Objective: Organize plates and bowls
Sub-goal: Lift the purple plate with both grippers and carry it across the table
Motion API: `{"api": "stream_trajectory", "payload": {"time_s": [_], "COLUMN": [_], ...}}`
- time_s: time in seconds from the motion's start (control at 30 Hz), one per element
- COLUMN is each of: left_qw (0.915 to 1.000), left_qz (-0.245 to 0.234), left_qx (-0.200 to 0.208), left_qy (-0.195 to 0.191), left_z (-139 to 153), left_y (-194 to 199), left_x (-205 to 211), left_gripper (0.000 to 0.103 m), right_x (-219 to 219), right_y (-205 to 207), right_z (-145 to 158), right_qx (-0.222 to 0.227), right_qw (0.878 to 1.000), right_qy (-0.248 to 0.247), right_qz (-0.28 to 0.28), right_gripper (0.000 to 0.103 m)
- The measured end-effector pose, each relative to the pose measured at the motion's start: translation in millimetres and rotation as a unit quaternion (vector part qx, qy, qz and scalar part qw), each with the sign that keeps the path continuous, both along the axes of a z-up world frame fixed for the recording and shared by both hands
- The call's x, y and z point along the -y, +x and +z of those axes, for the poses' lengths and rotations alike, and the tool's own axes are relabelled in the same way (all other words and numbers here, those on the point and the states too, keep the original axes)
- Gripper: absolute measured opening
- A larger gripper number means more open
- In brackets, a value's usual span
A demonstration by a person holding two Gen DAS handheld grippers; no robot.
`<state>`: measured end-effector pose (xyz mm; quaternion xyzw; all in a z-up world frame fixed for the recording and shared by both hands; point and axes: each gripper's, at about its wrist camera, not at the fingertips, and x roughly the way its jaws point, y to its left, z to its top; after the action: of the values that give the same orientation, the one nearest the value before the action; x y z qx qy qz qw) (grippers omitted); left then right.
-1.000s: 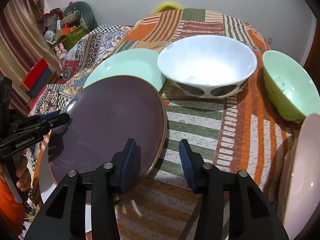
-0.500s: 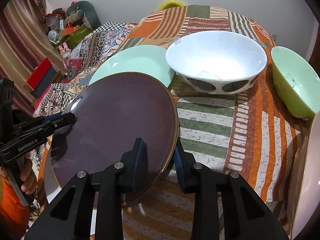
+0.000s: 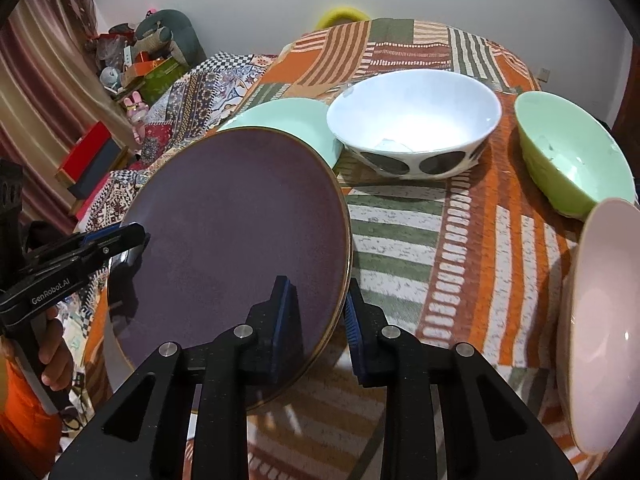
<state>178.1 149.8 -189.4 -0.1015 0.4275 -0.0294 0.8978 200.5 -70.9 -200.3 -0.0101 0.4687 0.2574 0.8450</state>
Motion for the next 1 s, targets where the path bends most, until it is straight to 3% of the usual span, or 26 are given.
{"api": "stream_trajectory", "payload": {"time_s": [0.53,1.0], "left_qw": [0.9997,0.9986], "left_qz": [-0.020,-0.048], "left_qx": [0.009,-0.006], "left_qy": [0.013,0.020], "left_z": [29.9,31.1], "left_y": [-38.3,-64.8], "left_x": [57.0,106.1], "left_gripper": [0.024,0.024], "right_x": [36.6,78.2], "right_y": [-38.6,-67.3], "right_z": [25.4,20.3], "right_qx": [0.026,0.019], "right_qw": [1.000,0.999], "right_qy": [0.007,0.014], "right_qz": [-0.007,-0.024], "right_gripper": [0.023,0.023]}}
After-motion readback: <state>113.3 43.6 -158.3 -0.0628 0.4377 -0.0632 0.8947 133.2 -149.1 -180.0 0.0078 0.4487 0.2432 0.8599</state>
